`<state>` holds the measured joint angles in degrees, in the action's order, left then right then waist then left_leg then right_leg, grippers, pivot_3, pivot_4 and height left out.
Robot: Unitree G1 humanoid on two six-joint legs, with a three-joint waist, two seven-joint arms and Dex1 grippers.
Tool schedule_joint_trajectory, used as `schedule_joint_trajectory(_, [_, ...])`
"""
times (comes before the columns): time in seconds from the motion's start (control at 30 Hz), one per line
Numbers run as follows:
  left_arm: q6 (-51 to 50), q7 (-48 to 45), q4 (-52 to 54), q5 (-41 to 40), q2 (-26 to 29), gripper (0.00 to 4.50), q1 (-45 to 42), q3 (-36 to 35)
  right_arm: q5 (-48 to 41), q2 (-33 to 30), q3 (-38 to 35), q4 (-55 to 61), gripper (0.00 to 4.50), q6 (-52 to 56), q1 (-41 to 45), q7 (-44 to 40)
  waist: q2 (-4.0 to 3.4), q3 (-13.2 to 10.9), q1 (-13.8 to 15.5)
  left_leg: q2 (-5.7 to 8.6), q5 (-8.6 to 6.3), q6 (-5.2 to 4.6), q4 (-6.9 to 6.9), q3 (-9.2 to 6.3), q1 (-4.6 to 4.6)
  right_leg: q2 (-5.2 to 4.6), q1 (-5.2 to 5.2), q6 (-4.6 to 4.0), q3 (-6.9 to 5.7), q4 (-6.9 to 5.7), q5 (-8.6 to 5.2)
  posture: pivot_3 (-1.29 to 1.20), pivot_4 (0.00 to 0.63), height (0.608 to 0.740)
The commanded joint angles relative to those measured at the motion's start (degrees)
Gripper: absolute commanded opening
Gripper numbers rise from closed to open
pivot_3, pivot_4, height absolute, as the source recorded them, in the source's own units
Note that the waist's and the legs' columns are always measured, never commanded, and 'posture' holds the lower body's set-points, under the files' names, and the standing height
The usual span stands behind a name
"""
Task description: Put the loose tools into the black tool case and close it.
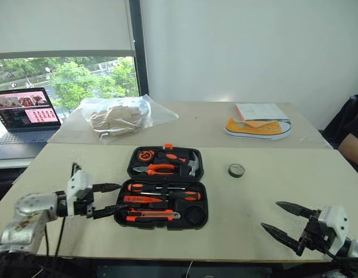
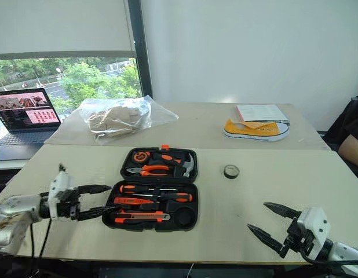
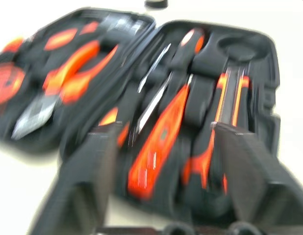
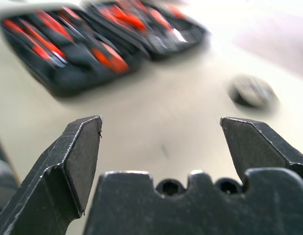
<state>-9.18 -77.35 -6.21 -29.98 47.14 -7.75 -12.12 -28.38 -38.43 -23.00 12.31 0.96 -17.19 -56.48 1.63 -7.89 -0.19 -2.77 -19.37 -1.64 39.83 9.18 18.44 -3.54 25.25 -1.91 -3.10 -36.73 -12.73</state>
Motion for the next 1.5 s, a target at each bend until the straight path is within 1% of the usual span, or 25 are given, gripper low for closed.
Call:
schedule_joint_trajectory(0.03, [-2.64,-0.82,4.31,-4.99,0.45,4.42,-0.23,-3.27,2.52,-4.61,3.53,0.01,4.5,5.6,9.37,2.46,0.0,-0.05,-0.47,0.0,-0.03,-0.04,0.02,0.05,-0.01,-0.02,0.0,0.12,0.07,0.0,-0.05,0.0,0.15,0.74])
schedule_joint_trajectory(0.13, [-3.7,1.88,5.0,-5.4,-1.13,4.42,-1.45,-3.34,7.22,-8.3,11.09,-5.21,4.5,11.02,21.46,1.85,0.04,-0.1,-0.6,0.04,-0.06,-0.11,0.01,0.14,-0.1,-0.13,-0.03,0.17,0.3,-0.02,0.05,0.0,0.15,0.74])
schedule_joint_trajectory(0.23, [-3.64,3.05,5.62,-4.72,-2.54,4.42,-2.39,-2.4,13.18,-9.12,19.6,-14.32,4.5,14.01,34.51,0.24,0.07,-0.11,-0.59,0.06,-0.04,-0.1,0.0,0.14,-0.14,0.04,-0.03,0.04,0.28,-0.03,0.15,0.0,0.15,0.74])
schedule_joint_trajectory(0.27, [-3.7,3.14,5.84,-4.48,-2.87,4.42,-2.46,-1.98,15.71,-8.73,22.55,-18.51,4.5,14.07,38.8,-0.43,0.07,-0.12,-0.61,0.05,-0.01,-0.05,-0.01,0.12,-0.13,0.07,0.0,-0.02,0.26,-0.03,0.18,0.0,0.15,0.74])
schedule_joint_trajectory(0.3, [-3.64,3.26,5.92,-4.22,-3.18,4.42,-2.61,-1.58,18.04,-8.21,25.03,-22.76,4.5,13.48,42.61,-0.94,0.07,-0.12,-0.62,0.04,0.07,0.1,-0.04,0.15,-0.11,0.11,0.04,-0.31,0.26,-0.04,0.34,0.0,0.15,0.74])
schedule_joint_trajectory(0.4, [-3.28,3.31,6.16,-3.74,-3.86,4.42,-3.15,-0.49,23.79,-5.95,31.42,-34.78,4.5,10.05,52.09,-3.15,0.06,-0.13,-0.56,0.02,0.15,0.21,-0.06,0.17,-0.01,0.21,0.15,-0.44,0.25,-0.02,0.3,0.0,0.15,0.74])
schedule_joint_trajectory(0.53, [-3.07,3.27,7.15,-3.72,-4.21,4.42,-3.12,0.07,28.51,-3.62,35.55,-46.46,4.5,7.15,59.69,-4.63,0.05,-0.12,-0.52,0.04,0.12,0.15,-0.08,0.27,0.41,0.17,0.61,-0.35,0.18,-0.03,0.24,0.0,0.15,0.74])
schedule_joint_trajectory(0.57, [-3.12,3.3,7.5,-3.77,-4.22,4.5,-2.96,0.08,29.18,-3.11,35.96,-48.45,3.97,6.34,60.93,-4.81,0.05,-0.12,-0.55,0.06,0.11,0.13,-0.02,0.3,0.81,0.14,1.01,-0.33,0.14,-0.06,0.24,0.0,0.15,0.74])
schedule_joint_trajectory(0.6, [-3.27,3.29,8.09,-3.92,-4.19,4.5,-2.62,0.07,29.87,-2.41,36.36,-50.54,3.76,5.21,62.39,-4.92,0.05,-0.12,-0.61,0.07,0.11,0.13,0.0,0.34,0.91,0.13,1.11,-0.33,0.06,-0.06,0.24,0.0,0.15,0.74])
schedule_joint_trajectory(0.7, [-3.47,2.97,9.37,-4.19,-3.9,4.5,-1.54,0.04,31.29,-0.82,37.1,-54.81,2.72,2.9,65.74,-5.91,0.04,-0.13,-0.74,0.04,0.11,0.13,0.05,0.4,0.94,0.08,1.08,-0.32,-0.37,-0.03,0.24,0.0,0.15,0.74])
schedule_joint_trajectory(0.73, [-3.47,2.86,9.52,-4.21,-3.82,4.5,-1.36,0.02,31.6,-0.56,37.22,-55.55,2.42,2.35,66.41,-6.46,0.03,-0.13,-0.79,0.02,0.11,0.14,0.05,0.41,0.93,0.07,1.07,-0.32,-0.39,-0.01,0.24,0.0,0.15,0.74])
schedule_joint_trajectory(0.77, [-3.47,2.83,9.68,-4.23,-3.81,4.5,-1.19,-0.01,31.84,-0.41,37.18,-56.1,2.01,1.53,66.8,-6.84,0.01,-0.14,-0.83,0.01,0.11,0.14,0.05,0.41,0.91,0.07,1.08,-0.32,-0.39,-0.01,0.24,0.0,0.15,0.74])
schedule_joint_trajectory(0.8, [-3.44,2.68,9.78,-4.25,-3.77,4.5,-1.07,0.0,31.95,-0.3,37.05,-56.56,1.77,0.91,67.27,-6.94,0.0,-0.15,-0.84,0.01,0.12,0.15,0.05,0.41,0.9,0.07,1.08,-0.32,-0.39,-0.03,0.23,0.0,0.15,0.74])
schedule_joint_trajectory(0.87, [-3.38,2.42,10.04,-4.3,-3.72,4.5,-0.78,0.05,31.9,-0.38,36.75,-57.05,0.97,-0.37,67.88,-8.01,-0.01,-0.16,-0.85,-0.01,0.14,0.2,0.05,0.43,0.89,0.08,1.07,-0.33,-0.41,-0.1,0.23,0.0,0.15,0.74])
schedule_joint_trajectory(0.97, [-3.11,1.91,10.16,-4.19,-3.61,4.5,-0.56,0.2,31.59,-0.54,36.16,-57.32,0.02,-1.69,68.38,-9.17,-0.03,-0.17,-0.83,-0.01,0.18,0.27,0.09,0.41,0.86,0.05,1.07,-0.34,-0.39,-0.25,0.24,0.0,0.15,0.74])
schedule_joint_trajectory(1.03, [-2.34,0.79,10.21,-3.75,-3.3,4.5,0.05,0.47,28.28,-0.58,34.84,-54.27,0.02,-2.57,67.96,-13.84,-0.03,-0.17,-0.84,-0.01,0.2,0.3,0.11,0.39,0.84,0.06,1.06,-0.37,-0.39,-0.28,0.25,0.0,0.15,0.74])
schedule_joint_trajectory(1.07, [-1.76,-0.08,10.19,-3.38,-3.0,4.5,0.48,0.7,24.6,-0.56,34.11,-50.24,0.02,-1.81,67.03,-18.95,-0.07,-0.2,-0.83,-0.02,0.2,0.31,0.11,0.37,0.84,0.06,1.06,-0.37,-0.39,-0.29,0.26,0.0,0.15,0.74])
schedule_joint_trajectory(1.13, [-0.17,-1.55,10.1,-2.38,-2.53,4.5,1.43,1.04,17.39,-0.8,33.47,-39.57,0.02,3.61,64.33,-27.18,-0.15,-0.24,-1.01,-0.04,0.2,0.31,0.11,0.32,0.84,0.08,1.07,-0.37,-0.39,-0.28,0.26,0.0,0.15,0.74])
schedule_joint_trajectory(1.17, [0.49,-2.14,10.21,-2.06,-2.37,4.5,2.01,1.11,14.46,-0.96,33.37,-33.69,0.02,7.3,62.76,-29.11,-0.16,-0.24,-1.1,-0.08,0.2,0.31,0.1,0.31,0.83,0.1,1.07,-0.38,-0.38,-0.29,0.25,0.0,0.15,0.74])
schedule_joint_trajectory(1.27, [1.94,-3.05,10.58,-1.36,-2.35,4.5,3.85,1.23,7.18,-0.55,34.66,-15.19,0.02,21.36,58.18,-27.81,-0.16,-0.24,-1.01,-0.15,0.21,0.34,0.09,0.23,0.84,0.09,1.08,-0.41,-0.47,-0.29,0.23,0.0,0.15,0.74])
schedule_joint_trajectory(1.33, [2.57,-3.31,10.85,-1.06,-2.35,4.5,5.12,1.41,4.98,-0.18,36.29,-6.89,0.02,27.41,55.89,-25.99,-0.16,-0.24,-0.81,-0.13,0.21,0.34,0.08,0.19,0.86,0.03,1.08,-0.42,-0.53,-0.29,0.23,0.0,0.15,0.74])
schedule_joint_trajectory(1.43, [3.62,-3.73,11.13,-0.45,-2.37,4.5,7.1,1.73,5.17,1.47,39.17,-0.15,0.02,32.99,53.03,-21.18,-0.15,-0.23,-0.6,-0.07,0.2,0.33,0.12,0.15,0.87,-0.01,1.06,-0.45,-0.57,-0.29,0.24,0.0,0.15,0.74])
schedule_joint_trajectory(1.5, [3.98,-3.88,11.42,-0.37,-2.35,4.5,8.1,1.63,8.07,0.82,42.59,1.93,0.02,33.35,51.18,-19.88,-0.13,-0.23,-0.5,-0.06,0.19,0.32,0.16,0.15,0.85,-0.03,1.03,-0.47,-0.57,-0.29,0.26,0.0,0.15,0.74])
